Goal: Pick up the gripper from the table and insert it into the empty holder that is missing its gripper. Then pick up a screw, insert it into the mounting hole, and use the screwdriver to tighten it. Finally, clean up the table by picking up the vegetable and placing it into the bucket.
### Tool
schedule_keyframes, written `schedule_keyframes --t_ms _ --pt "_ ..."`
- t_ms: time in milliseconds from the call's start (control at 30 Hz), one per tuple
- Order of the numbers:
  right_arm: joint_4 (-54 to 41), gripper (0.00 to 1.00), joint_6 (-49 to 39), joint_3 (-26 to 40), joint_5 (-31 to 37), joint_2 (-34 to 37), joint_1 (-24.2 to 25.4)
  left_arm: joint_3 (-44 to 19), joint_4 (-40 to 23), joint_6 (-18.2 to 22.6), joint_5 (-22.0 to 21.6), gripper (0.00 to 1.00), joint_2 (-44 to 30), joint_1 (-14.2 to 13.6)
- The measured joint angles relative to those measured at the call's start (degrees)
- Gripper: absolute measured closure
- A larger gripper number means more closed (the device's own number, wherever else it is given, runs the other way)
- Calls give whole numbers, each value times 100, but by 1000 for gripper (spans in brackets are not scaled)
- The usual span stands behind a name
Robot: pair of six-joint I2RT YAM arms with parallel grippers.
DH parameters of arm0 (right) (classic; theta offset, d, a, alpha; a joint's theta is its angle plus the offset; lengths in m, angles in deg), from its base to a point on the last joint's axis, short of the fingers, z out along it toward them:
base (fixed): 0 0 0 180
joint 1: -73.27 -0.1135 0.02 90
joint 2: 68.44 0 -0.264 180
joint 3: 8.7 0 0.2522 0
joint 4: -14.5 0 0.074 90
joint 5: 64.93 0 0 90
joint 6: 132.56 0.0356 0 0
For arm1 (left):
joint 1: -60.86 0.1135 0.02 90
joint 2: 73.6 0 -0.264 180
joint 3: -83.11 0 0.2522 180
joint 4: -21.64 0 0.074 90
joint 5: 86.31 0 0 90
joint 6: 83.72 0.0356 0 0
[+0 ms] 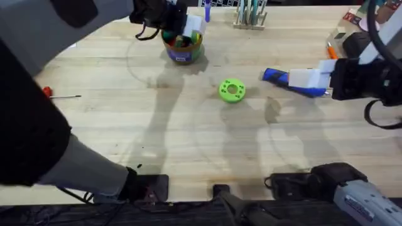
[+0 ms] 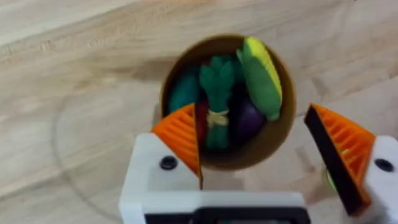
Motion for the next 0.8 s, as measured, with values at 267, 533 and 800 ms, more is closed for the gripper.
schedule_keyframes --t_ms 267,533,800 --pt "0 15 0 2 0 0 0 -32 -1435 5 4 13 1215 265" --pt "1 15 0 1 0 0 0 293 -2541 49 -136 15 3066 509" --pt "0 15 0 2 0 0 0 2026 -2686 60 -192 15 4783 541"
